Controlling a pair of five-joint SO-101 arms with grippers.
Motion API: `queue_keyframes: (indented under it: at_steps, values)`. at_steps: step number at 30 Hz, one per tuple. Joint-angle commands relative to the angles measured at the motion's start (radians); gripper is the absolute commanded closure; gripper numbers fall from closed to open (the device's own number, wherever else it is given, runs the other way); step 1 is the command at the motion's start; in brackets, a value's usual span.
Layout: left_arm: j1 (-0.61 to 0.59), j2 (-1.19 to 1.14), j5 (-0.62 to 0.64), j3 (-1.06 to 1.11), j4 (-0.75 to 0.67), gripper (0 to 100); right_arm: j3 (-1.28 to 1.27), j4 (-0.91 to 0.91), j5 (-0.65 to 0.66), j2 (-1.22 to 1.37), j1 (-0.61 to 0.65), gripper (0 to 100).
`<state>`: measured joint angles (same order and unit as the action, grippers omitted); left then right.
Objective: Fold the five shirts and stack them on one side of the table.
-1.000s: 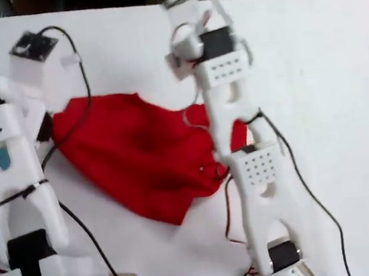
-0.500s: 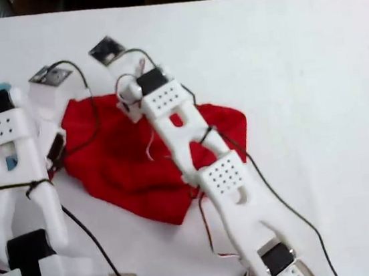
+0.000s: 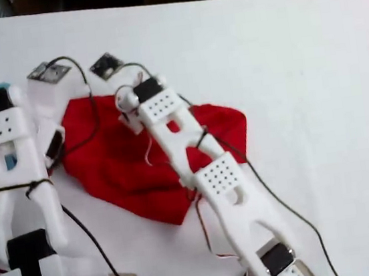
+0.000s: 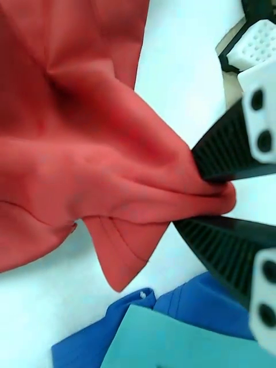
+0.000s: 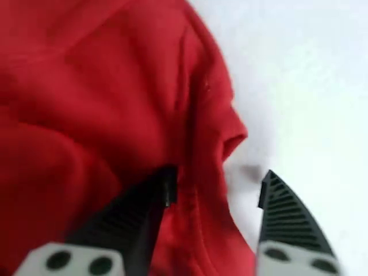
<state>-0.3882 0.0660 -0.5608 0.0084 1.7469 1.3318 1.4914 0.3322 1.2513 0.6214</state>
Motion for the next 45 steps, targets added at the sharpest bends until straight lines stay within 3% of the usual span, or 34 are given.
queue_keyframes:
  at_steps: [1, 6, 11, 14, 27, 31, 37, 42, 45]
  values:
    - [-0.011, 0.049, 0.009, -0.048, 0.006, 97, 0.008, 0.038, 0.114, -0.002, 0.035, 97.1]
    - [-0.011, 0.049, 0.011, -0.042, 0.006, 97, 0.032, 0.036, 0.054, -0.013, 0.018, 98.0]
    - [-0.009, 0.041, 0.081, -0.102, -0.026, 97, 0.241, 0.122, -0.011, -0.061, -0.071, 98.0]
    - [-0.003, 0.04, 0.094, -0.209, -0.029, 97, 0.348, 0.197, -0.008, -0.125, -0.134, 98.0]
    - [-0.002, 0.041, 0.092, -0.871, -0.025, 97, 0.333, 0.269, 0.014, -0.673, -0.335, 98.0]
    - [0.069, 0.046, 0.091, -0.947, 0.044, 97, 0.308, 0.278, 0.009, -0.82, -0.375, 98.0]
    - [0.152, 0.114, 0.095, -0.645, 0.04, 97, -0.123, 0.282, 0.008, -1.101, -0.42, 97.9]
    - [0.235, 0.219, 0.084, -0.252, 0.037, 97, -0.807, 0.269, 0.005, -1.44, -0.41, 97.8]
    - [0.272, 0.261, 0.084, -0.018, -0.018, 97, -1.269, 0.154, 0.011, -1.624, -0.429, 97.8]
